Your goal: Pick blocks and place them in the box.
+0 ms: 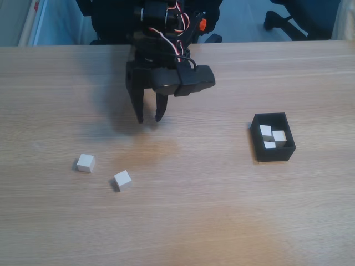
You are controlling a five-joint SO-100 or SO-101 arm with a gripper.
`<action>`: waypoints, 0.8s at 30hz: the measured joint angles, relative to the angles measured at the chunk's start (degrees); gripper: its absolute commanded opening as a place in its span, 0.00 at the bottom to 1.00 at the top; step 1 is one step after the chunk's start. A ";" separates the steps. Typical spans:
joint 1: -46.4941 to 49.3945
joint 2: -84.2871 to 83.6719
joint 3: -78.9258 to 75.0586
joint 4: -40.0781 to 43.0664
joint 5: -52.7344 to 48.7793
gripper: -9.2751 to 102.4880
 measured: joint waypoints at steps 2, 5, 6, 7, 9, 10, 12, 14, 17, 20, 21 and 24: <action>0.88 -3.16 0.00 -2.55 -0.62 0.18; 2.11 -8.17 -1.23 -4.92 -0.88 0.18; 2.46 -9.84 -2.29 -5.45 -0.88 0.18; 2.46 -11.69 -3.52 -5.71 -0.88 0.18; 2.37 -15.29 -6.68 -5.98 -0.88 0.18; 2.29 -17.23 -8.61 -5.98 -0.88 0.18; 2.46 -21.09 -12.74 -5.98 -0.79 0.18; 3.16 -24.79 -16.88 -5.98 -0.79 0.18; 3.69 -29.62 -22.32 -5.98 -0.35 0.18; 3.69 -33.75 -26.98 -5.98 -0.70 0.18; 3.69 -35.07 -28.21 -5.98 -0.70 0.18; 3.69 -38.94 -31.99 -5.98 -0.79 0.18</action>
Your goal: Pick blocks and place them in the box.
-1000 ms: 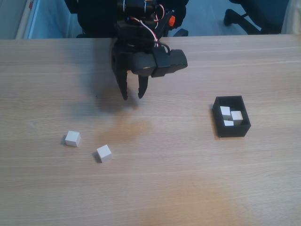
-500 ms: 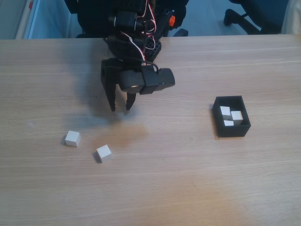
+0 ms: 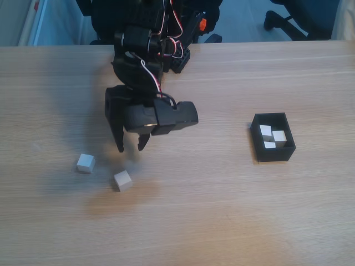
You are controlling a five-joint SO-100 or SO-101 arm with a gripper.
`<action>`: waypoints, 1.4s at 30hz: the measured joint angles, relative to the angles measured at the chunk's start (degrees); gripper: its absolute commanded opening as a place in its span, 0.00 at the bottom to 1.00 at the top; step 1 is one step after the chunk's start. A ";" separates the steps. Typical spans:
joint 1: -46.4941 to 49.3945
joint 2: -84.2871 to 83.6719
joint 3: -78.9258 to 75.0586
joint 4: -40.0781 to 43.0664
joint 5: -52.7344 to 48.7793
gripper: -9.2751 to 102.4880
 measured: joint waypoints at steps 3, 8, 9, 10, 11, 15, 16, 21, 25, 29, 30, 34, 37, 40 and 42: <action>0.00 -3.43 -4.04 0.00 0.00 0.18; 0.00 -8.61 -9.05 -0.35 0.00 0.19; 0.00 -9.49 -9.67 -0.62 -0.18 0.19; 0.00 -10.02 -10.02 -0.88 -0.44 0.19; 0.00 -10.63 -10.20 -1.14 -0.62 0.19; 0.00 -13.36 -10.99 -2.11 -0.62 0.20; 0.00 -13.89 -11.34 -2.37 -0.53 0.20; 0.70 -16.70 -13.36 -2.99 -0.53 0.20; 1.23 -18.81 -15.56 -2.99 -1.32 0.20; 1.67 -20.83 -17.93 -2.99 -2.29 0.20; 2.02 -21.36 -18.46 -2.99 -2.29 0.20; 2.81 -21.97 -18.81 -2.90 -2.64 0.20; 2.55 -22.32 -18.81 -2.37 -3.16 0.20; 2.55 -22.85 -18.81 -2.29 -3.34 0.20; 2.64 -23.03 -18.98 -2.29 -3.34 0.20</action>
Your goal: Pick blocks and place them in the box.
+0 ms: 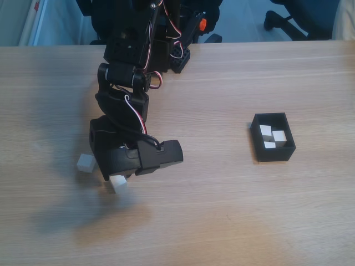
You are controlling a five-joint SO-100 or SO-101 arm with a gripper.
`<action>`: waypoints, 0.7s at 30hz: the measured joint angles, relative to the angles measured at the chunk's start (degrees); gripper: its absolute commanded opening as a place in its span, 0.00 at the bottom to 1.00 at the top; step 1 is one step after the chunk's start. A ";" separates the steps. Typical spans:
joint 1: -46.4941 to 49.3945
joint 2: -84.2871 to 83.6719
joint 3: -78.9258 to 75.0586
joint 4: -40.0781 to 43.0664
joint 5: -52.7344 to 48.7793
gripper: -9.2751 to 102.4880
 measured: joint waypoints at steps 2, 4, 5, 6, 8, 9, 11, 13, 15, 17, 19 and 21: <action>0.09 -0.09 0.00 0.00 0.00 0.19; 0.00 -0.18 0.00 0.18 0.00 0.19; -0.18 -0.35 0.00 0.26 0.00 0.19; -0.35 -0.70 -0.26 0.26 0.09 0.19; -0.70 -1.23 -0.70 0.35 0.00 0.19; -0.88 -1.49 -1.05 0.35 0.00 0.19; -1.14 -1.93 -1.76 0.35 0.09 0.19; -1.41 -2.29 -2.11 0.35 0.09 0.19; -1.58 -2.64 -2.37 0.35 0.26 0.19; -1.58 -3.16 -2.72 0.35 0.35 0.19; -1.67 -3.52 -3.34 0.35 0.35 0.19; -1.67 -3.60 -3.69 0.35 0.35 0.19</action>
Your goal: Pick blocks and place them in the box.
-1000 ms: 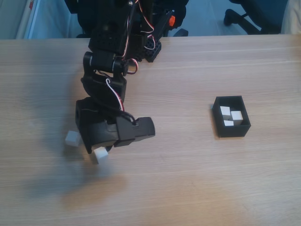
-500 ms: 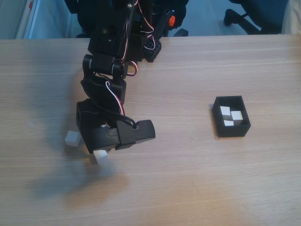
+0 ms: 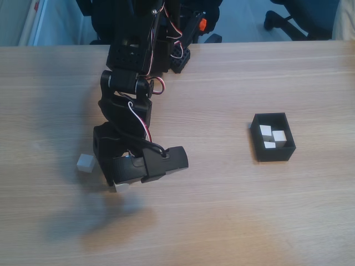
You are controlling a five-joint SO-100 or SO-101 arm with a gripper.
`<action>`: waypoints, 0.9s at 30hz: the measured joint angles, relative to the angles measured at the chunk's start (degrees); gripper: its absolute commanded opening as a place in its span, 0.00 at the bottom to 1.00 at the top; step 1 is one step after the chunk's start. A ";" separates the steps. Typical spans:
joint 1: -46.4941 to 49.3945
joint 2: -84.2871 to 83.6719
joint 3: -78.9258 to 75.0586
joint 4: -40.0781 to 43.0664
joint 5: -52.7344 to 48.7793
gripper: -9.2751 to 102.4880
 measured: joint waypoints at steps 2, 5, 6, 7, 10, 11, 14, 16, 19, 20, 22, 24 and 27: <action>0.00 0.00 0.00 0.00 0.00 0.19; -0.18 0.00 0.00 0.35 0.70 0.19; -0.35 0.00 0.00 0.35 0.88 0.19; -0.62 0.00 0.00 0.35 1.14 0.19; -1.23 0.00 0.00 0.35 1.67 0.18; -1.41 0.00 0.00 0.35 1.85 0.18; -2.02 0.09 1.05 0.35 1.93 0.16; -2.20 0.18 1.49 0.35 1.93 0.14; -2.37 0.26 1.93 0.35 1.93 0.11; -2.37 0.35 2.02 0.35 1.93 0.10; -2.37 0.44 2.29 0.35 1.41 0.08; -1.93 0.62 2.37 0.35 0.79 0.08; -1.23 1.05 2.64 0.70 0.18 0.08</action>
